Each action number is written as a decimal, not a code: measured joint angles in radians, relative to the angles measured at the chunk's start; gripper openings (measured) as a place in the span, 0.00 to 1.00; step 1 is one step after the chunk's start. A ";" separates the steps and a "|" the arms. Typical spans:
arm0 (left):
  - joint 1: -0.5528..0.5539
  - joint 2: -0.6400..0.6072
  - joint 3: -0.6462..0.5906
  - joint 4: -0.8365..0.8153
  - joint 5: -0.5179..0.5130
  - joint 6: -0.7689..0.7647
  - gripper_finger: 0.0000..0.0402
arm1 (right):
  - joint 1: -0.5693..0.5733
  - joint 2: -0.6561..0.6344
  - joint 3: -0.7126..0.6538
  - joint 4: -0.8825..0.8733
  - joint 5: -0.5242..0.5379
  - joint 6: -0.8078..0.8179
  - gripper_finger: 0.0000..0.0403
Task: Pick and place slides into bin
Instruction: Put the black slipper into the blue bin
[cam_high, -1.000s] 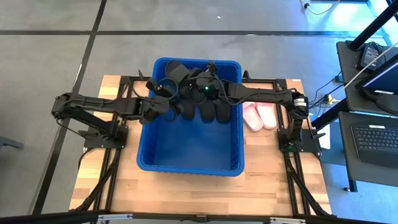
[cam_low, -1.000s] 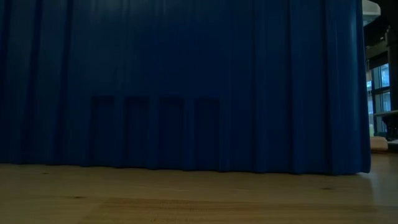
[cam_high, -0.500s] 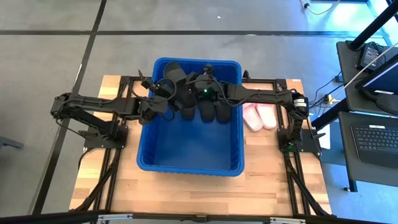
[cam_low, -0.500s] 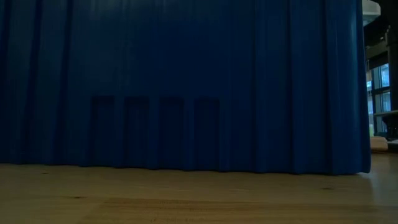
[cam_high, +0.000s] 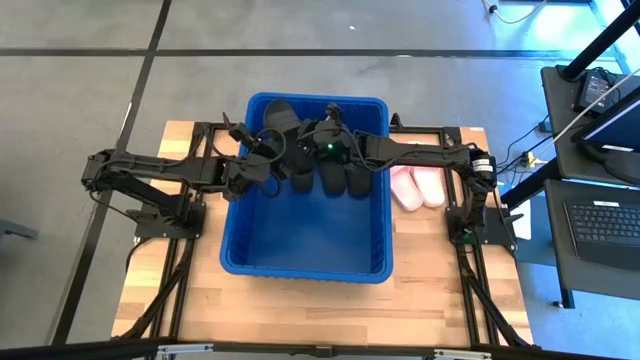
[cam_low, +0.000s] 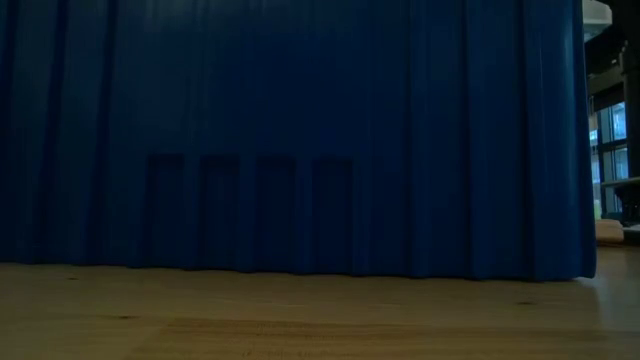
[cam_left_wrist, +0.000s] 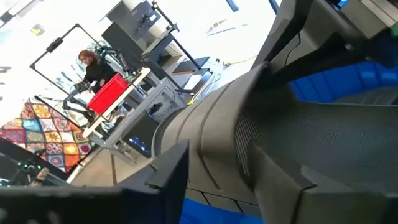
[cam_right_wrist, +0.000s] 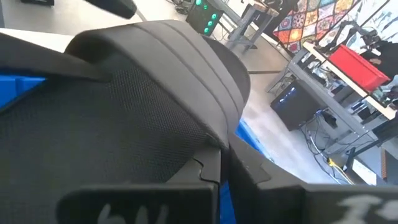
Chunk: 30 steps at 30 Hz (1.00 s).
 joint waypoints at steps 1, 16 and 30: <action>0.000 0.000 0.000 0.000 0.001 0.005 0.35 | 0.000 0.000 0.000 0.000 0.000 0.000 0.04; 0.001 -0.002 0.000 0.000 0.032 0.038 0.01 | 0.000 0.000 0.000 -0.003 0.003 -0.001 0.04; 0.003 -0.119 0.000 -0.032 0.014 0.081 0.00 | 0.012 0.000 0.001 0.023 -0.006 -0.014 0.29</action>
